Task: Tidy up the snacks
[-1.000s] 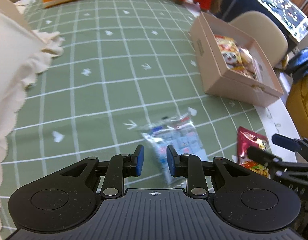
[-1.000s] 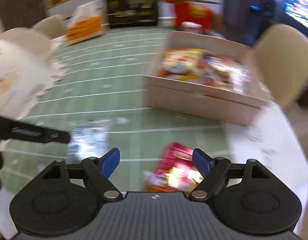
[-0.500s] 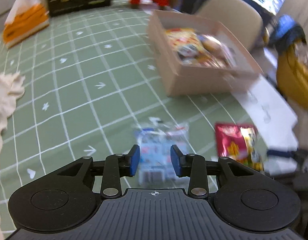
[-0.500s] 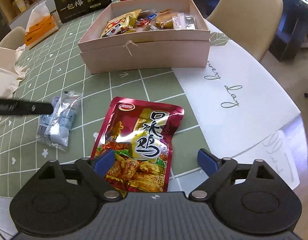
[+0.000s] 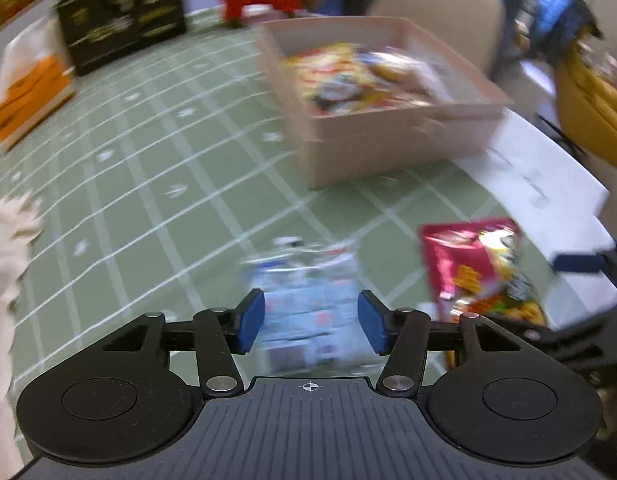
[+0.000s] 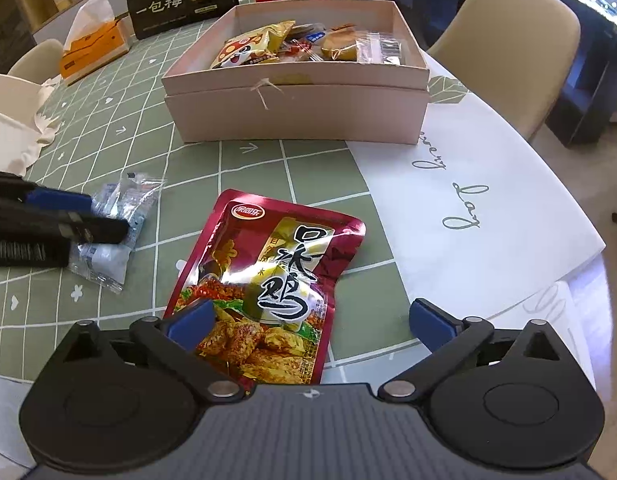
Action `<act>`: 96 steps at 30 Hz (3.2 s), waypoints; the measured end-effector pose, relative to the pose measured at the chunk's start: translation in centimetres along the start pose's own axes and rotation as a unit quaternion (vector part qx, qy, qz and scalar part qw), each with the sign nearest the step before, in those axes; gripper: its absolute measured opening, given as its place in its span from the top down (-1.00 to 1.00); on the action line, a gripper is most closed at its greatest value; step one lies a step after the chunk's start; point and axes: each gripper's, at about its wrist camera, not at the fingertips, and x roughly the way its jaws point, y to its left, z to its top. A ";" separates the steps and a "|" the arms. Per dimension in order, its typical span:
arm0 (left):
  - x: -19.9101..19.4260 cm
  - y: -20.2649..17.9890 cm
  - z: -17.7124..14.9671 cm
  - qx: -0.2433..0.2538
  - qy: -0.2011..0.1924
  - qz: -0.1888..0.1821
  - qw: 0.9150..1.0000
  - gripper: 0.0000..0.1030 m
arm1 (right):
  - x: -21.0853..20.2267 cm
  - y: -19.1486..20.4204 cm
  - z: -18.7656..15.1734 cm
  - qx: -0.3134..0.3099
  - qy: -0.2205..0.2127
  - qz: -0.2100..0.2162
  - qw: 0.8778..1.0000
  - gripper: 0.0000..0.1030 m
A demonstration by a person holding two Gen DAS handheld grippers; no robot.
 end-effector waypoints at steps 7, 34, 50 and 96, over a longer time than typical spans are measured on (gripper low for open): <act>1.2 1.3 0.5 -0.052 0.026 -0.039 0.998 -0.27 | -0.1 0.0 -0.5 -0.003 -0.014 -0.003 1.000 -1.00; -0.7 5.5 -2.9 -0.090 0.013 -0.063 0.994 -0.25 | -2.8 4.0 -0.3 -0.020 -0.029 -0.056 0.998 -0.97; -1.0 7.0 -4.1 -0.118 -0.008 -0.109 0.987 -0.26 | 1.3 7.5 1.5 -0.034 -0.013 -0.095 0.995 -0.93; -1.1 6.7 -4.7 -0.105 -0.013 -0.112 0.988 -0.27 | 0.8 8.7 1.5 0.000 0.045 -0.048 0.998 -0.68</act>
